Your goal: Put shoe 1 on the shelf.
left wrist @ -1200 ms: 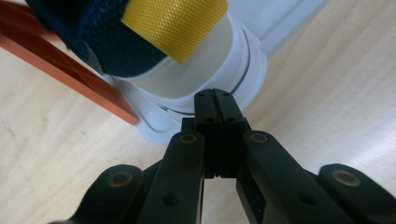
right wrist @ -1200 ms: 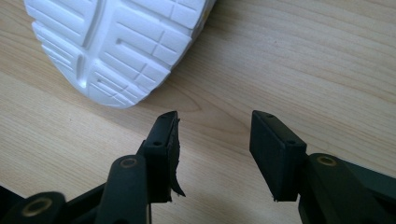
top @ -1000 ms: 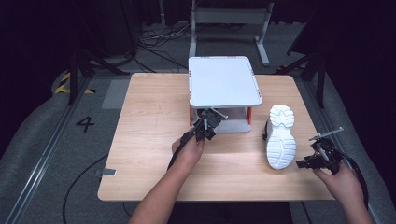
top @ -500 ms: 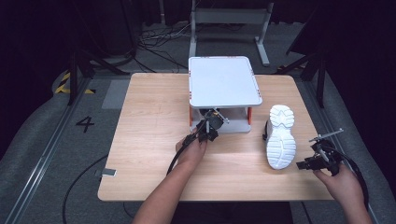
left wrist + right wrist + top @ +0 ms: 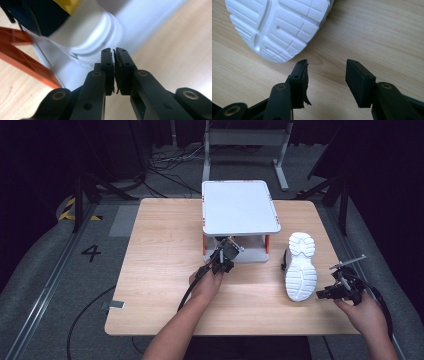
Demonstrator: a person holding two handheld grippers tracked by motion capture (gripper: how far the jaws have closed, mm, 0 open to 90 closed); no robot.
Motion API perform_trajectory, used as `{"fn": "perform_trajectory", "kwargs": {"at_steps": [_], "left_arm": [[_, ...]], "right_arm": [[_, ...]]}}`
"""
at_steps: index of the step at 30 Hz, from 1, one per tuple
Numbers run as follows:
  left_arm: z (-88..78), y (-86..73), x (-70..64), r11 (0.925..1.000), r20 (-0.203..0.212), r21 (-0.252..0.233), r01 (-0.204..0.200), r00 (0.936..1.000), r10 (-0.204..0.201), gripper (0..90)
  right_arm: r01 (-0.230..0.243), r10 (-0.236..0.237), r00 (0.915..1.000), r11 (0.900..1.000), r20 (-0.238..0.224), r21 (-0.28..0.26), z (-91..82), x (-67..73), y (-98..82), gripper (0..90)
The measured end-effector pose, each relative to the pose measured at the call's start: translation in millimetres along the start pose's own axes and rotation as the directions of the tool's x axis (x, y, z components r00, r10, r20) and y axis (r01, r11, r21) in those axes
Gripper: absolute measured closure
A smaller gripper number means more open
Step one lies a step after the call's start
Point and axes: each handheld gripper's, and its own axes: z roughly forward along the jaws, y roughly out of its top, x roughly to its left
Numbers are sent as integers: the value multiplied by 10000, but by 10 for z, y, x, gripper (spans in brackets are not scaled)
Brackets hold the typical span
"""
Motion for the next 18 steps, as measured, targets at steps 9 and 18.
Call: {"fn": "perform_trajectory", "kwargs": {"at_steps": [9, 18], "left_arm": [[-672, -180, 220, 9927, 1452, 1205, 32, 9892, -208, 567], [-846, -538, 686, 9694, 1512, 2224, 1041, 9786, -1398, 510]], "right_arm": [[11, -10, 10000, 9993, 26, -383, -70, -14, 59, 530], [71, -73, 10000, 9984, -21, -563, -109, 53, 4, 529]]}}
